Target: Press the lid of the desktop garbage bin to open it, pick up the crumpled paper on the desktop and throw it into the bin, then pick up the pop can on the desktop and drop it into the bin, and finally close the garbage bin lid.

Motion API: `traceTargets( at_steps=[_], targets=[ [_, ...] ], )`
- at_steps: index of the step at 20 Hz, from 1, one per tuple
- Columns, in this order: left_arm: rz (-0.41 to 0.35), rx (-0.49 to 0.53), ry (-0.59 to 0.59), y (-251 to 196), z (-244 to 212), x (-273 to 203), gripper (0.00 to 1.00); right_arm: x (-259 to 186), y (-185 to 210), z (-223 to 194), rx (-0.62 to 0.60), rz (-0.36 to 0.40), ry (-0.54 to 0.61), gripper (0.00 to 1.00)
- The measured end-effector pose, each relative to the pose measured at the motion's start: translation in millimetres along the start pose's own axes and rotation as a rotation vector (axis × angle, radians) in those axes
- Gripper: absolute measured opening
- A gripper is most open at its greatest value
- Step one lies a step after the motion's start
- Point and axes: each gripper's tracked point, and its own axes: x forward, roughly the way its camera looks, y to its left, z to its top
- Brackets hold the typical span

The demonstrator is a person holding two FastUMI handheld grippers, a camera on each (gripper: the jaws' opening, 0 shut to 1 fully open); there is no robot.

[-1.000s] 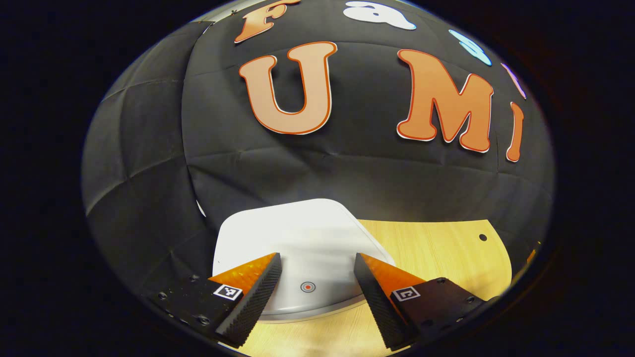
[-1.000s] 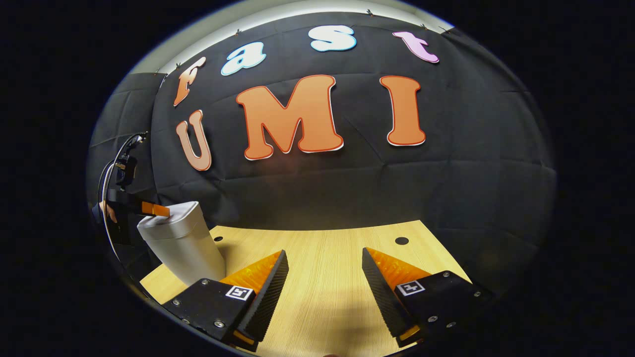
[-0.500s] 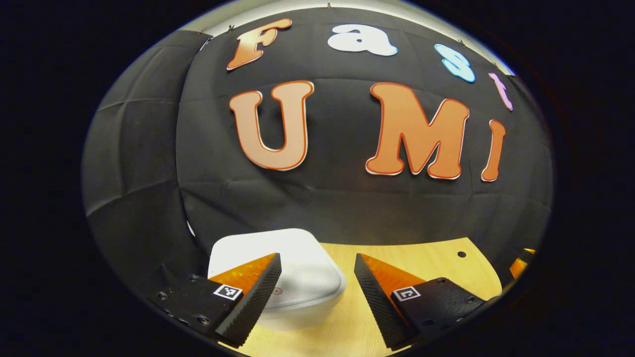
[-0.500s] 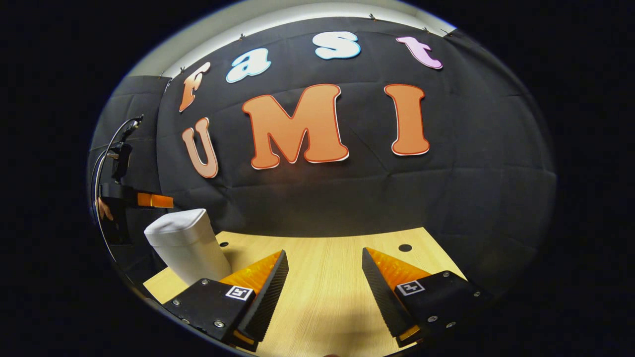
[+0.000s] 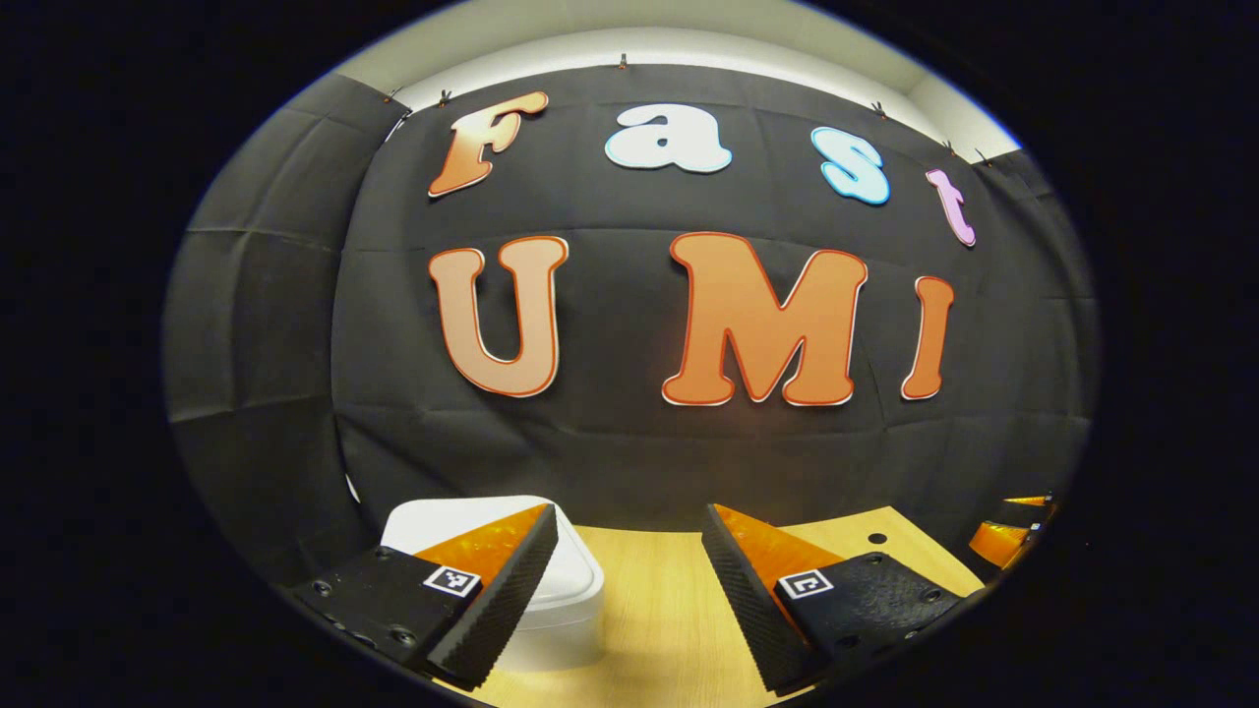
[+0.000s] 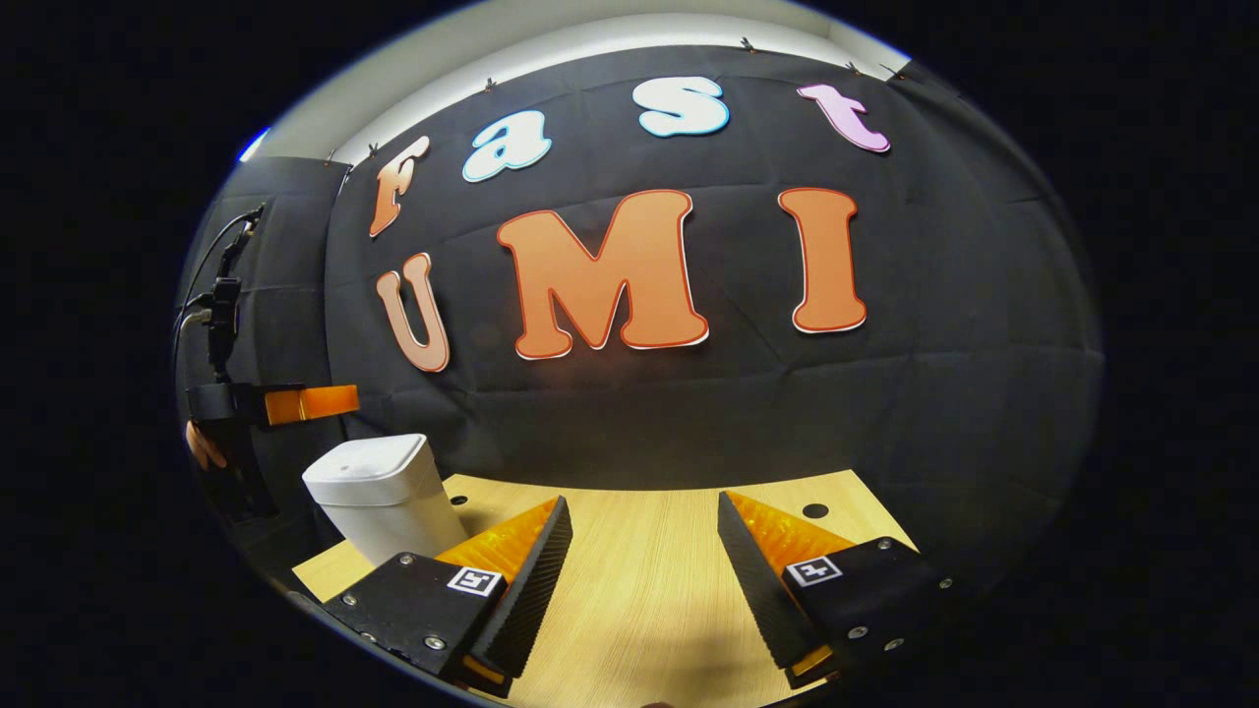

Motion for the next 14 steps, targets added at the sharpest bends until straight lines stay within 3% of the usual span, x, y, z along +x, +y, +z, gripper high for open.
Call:
traceTargets(
  at_steps=[4, 14],
  targets=[
    [-0.057, 0.008, 0.019, -28, -14, -4, 0.94, 0, -2, 0, 0.001, -0.002, 0.004, 0.89],
    [-0.107, 0.033, -0.096, -77, -7, -24, 0.94, -2, -7, 6, -0.001, -0.024, -0.011, 0.89]
  ],
)
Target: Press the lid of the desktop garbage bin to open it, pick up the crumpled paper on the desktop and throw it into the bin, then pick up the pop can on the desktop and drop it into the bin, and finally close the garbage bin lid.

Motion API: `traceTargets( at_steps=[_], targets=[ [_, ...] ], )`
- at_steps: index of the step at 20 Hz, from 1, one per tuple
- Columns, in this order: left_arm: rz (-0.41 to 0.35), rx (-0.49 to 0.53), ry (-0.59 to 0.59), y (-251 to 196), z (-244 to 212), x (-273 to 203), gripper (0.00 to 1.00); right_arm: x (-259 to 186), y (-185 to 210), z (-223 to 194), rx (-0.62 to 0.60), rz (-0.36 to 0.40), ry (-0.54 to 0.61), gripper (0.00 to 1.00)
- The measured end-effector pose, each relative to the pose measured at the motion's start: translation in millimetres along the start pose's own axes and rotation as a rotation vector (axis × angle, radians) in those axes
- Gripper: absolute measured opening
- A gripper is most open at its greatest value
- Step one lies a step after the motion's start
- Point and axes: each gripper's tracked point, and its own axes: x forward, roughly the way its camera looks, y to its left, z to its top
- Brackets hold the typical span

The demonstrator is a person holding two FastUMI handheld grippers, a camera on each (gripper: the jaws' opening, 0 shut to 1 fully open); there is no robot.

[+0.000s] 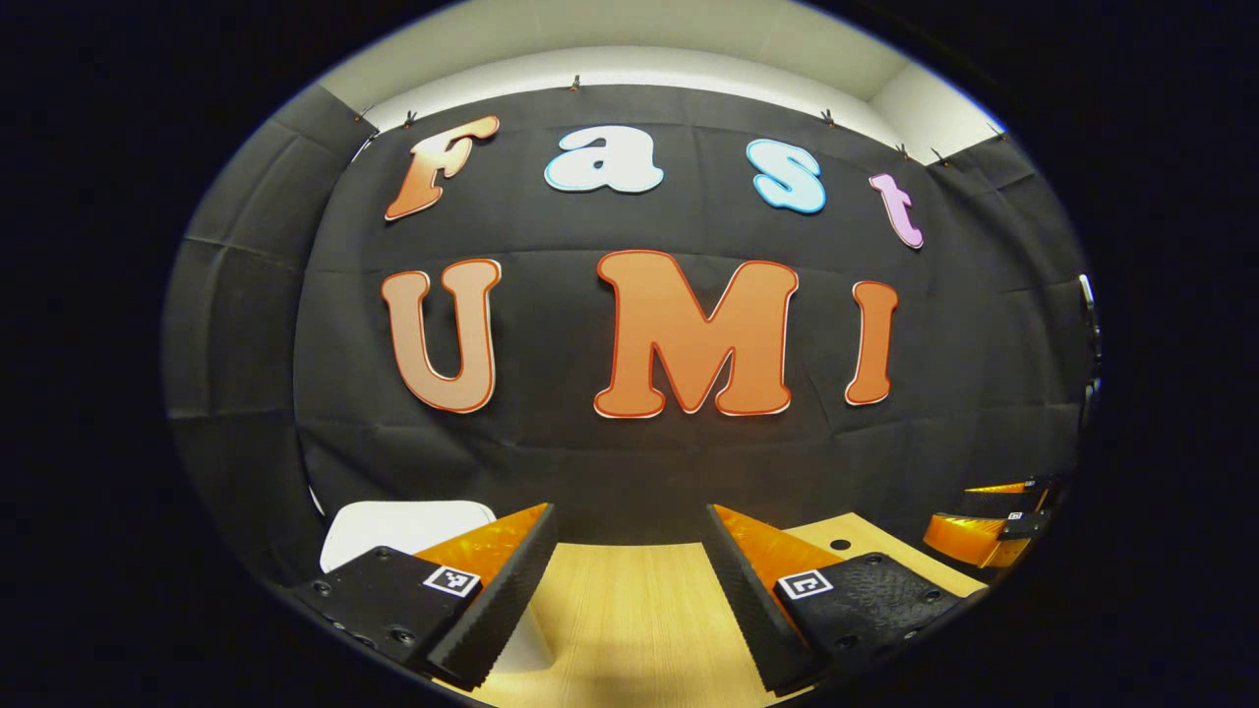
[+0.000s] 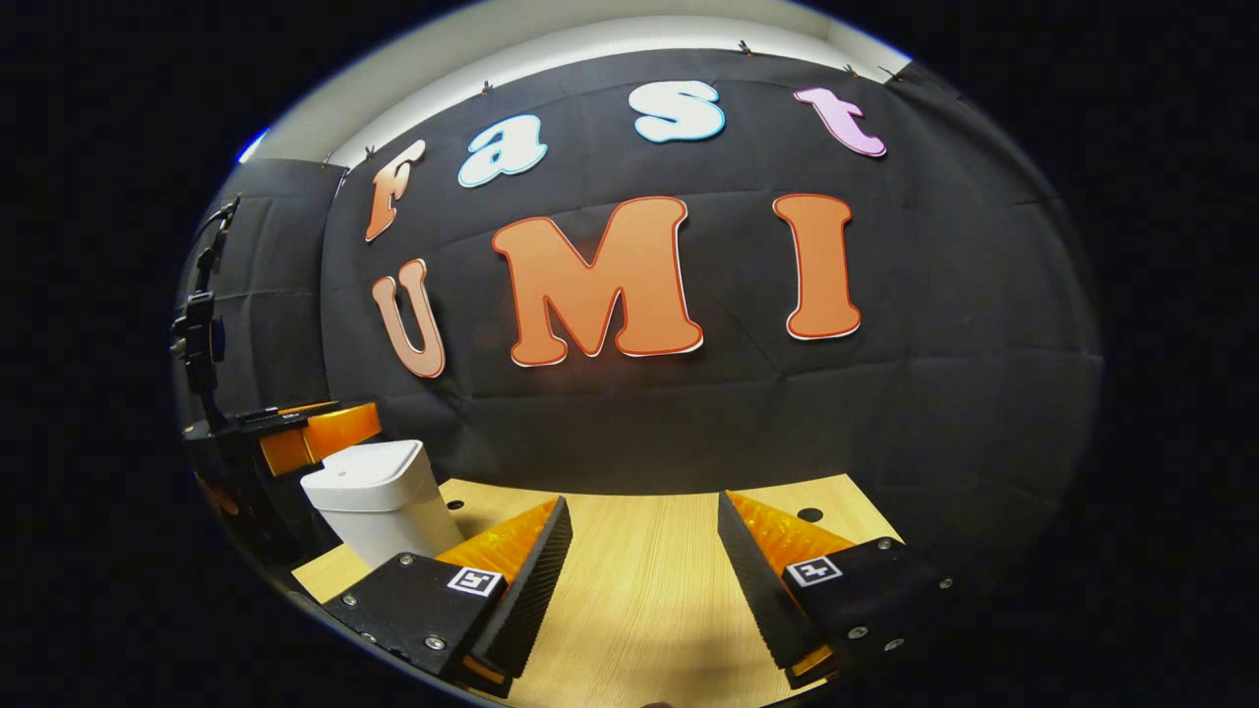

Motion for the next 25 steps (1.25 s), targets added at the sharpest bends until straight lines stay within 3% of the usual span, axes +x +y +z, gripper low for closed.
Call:
traceTargets(
  at_steps=[8, 25],
  targets=[
    [-0.09, 0.002, 0.036, -44, -23, -6, 0.94, -2, 1, -4, -0.008, -0.001, 0.009, 0.89],
    [-0.095, 0.012, 0.072, -55, -38, -14, 0.94, -9, 2, -18, 0.007, -0.022, 0.029, 0.89]
  ],
)
